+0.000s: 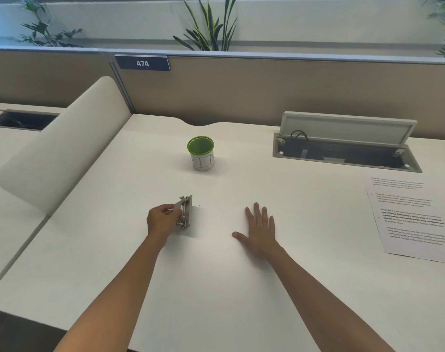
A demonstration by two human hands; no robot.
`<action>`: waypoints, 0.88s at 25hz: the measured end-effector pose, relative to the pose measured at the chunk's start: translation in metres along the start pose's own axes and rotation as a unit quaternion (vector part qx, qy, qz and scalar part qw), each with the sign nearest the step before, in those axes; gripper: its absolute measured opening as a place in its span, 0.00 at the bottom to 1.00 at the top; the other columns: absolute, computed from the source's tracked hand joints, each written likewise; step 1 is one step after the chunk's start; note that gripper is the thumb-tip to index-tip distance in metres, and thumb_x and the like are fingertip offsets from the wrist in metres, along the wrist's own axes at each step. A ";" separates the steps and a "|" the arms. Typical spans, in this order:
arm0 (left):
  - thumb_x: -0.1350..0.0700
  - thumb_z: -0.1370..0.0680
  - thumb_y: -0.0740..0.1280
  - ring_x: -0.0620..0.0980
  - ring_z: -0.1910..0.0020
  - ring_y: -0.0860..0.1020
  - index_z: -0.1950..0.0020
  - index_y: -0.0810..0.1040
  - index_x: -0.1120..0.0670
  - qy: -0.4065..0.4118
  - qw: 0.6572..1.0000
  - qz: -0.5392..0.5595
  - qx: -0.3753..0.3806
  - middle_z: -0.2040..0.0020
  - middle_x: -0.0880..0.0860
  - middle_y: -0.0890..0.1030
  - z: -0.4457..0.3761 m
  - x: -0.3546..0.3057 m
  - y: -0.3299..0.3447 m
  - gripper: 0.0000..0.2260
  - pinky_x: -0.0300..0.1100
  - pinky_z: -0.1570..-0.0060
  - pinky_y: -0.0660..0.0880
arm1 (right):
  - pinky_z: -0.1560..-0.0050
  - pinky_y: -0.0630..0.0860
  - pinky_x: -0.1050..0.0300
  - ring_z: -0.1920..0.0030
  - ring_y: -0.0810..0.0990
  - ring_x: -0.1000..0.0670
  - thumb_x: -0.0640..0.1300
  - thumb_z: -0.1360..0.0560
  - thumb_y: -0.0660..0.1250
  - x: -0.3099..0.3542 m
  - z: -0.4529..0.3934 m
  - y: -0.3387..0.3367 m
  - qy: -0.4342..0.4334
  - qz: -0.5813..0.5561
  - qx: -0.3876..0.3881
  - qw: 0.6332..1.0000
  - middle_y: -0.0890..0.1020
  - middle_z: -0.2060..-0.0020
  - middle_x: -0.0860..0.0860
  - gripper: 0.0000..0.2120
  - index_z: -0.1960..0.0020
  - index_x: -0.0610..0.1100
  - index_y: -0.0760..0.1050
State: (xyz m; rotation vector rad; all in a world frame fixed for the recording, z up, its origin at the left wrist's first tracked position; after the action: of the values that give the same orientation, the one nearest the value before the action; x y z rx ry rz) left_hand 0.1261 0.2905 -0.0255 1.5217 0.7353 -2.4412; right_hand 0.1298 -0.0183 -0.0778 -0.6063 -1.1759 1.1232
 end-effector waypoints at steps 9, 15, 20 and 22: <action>0.61 0.27 0.72 0.55 0.57 0.86 0.45 0.83 0.58 -0.018 1.000 0.007 -0.003 0.54 0.57 0.86 0.002 0.015 0.001 0.11 0.51 0.50 0.83 | 0.23 0.32 0.43 0.21 0.31 0.44 0.70 0.23 0.54 0.000 -0.001 0.001 -0.002 0.000 -0.006 1.000 0.33 0.21 0.49 0.44 0.19 0.50 0.38; 0.64 0.21 0.68 0.48 0.64 0.82 0.42 0.82 0.63 -0.077 0.960 0.203 0.176 0.56 0.55 0.85 0.018 0.018 0.036 0.09 0.39 0.58 0.81 | 0.23 0.33 0.43 0.20 0.32 0.45 0.68 0.24 0.58 0.002 0.000 -0.004 -0.012 -0.046 -0.027 0.998 0.36 0.20 0.50 0.44 0.19 0.49 0.42; 0.61 0.19 0.65 0.52 0.53 0.80 0.44 0.82 0.63 -0.110 0.917 0.308 0.230 0.54 0.56 0.81 0.035 0.014 0.059 0.09 0.40 0.58 0.83 | 0.22 0.53 0.50 0.21 0.57 0.43 0.52 0.22 0.68 0.017 0.010 -0.028 -0.046 -0.151 -0.082 0.984 0.64 0.23 0.47 0.29 0.25 0.44 0.66; 0.60 0.19 0.65 0.53 0.49 0.79 0.43 0.81 0.63 -0.112 0.909 0.320 0.241 0.50 0.58 0.80 0.038 0.013 0.066 0.10 0.40 0.55 0.83 | 0.33 0.71 0.55 0.36 0.77 0.51 0.44 0.23 0.71 0.037 0.022 -0.047 -0.087 -0.290 -0.118 0.946 0.80 0.39 0.52 0.15 0.38 0.45 0.78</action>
State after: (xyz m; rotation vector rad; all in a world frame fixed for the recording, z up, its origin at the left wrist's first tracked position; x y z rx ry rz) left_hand 0.1160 0.2163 -0.0443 1.2883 -0.3989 -2.2759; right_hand 0.1258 -0.0055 -0.0150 -0.3036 -1.5295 0.5421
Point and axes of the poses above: each hand's wrist, its own z-axis away from the middle knuckle, its own y-axis out of the palm, x = y × z, the point moved 10 cm from there along -z, towards the middle knuckle
